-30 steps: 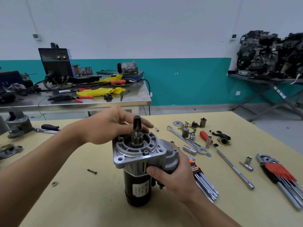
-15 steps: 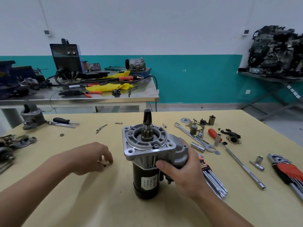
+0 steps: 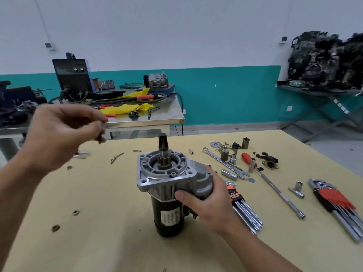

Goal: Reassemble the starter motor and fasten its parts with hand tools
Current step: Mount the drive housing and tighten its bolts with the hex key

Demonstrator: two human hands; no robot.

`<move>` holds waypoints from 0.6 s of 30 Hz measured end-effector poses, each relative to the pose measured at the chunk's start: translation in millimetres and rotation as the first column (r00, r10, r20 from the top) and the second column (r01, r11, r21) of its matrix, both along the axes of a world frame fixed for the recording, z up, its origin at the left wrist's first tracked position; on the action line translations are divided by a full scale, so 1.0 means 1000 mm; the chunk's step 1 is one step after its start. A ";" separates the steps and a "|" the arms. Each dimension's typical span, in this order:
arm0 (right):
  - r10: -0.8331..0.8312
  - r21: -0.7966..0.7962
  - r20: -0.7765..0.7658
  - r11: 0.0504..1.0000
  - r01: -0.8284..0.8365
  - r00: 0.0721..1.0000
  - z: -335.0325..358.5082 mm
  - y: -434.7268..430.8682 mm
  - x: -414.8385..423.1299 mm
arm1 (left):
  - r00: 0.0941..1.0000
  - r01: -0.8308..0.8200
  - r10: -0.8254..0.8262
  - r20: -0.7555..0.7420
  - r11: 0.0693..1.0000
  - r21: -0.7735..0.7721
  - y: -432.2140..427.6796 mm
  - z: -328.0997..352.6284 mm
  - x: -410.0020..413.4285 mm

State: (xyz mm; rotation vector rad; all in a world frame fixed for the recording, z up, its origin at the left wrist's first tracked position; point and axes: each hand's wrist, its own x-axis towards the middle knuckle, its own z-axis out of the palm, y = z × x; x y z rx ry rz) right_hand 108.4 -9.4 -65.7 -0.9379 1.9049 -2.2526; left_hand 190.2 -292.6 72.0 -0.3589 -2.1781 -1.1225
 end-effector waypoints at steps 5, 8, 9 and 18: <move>-0.042 0.008 -0.030 0.999 0.042 0.999 0.004 -0.003 0.008 | 0.967 0.065 -0.126 -0.219 0.961 -0.267 0.124 0.035 0.019; -0.093 0.020 -0.071 0.995 0.095 0.993 0.004 -0.006 0.013 | 0.986 0.036 -0.088 -0.142 0.943 -0.330 0.177 0.016 0.007; -0.101 0.023 -0.075 0.994 0.103 0.992 0.003 -0.006 0.014 | 0.995 0.017 -0.045 -0.089 0.956 -0.294 0.185 0.010 0.001; -0.111 0.056 -0.073 0.992 0.115 0.991 0.003 -0.008 0.016 | 0.951 -0.054 0.116 0.285 0.975 -0.214 0.183 -0.007 -0.027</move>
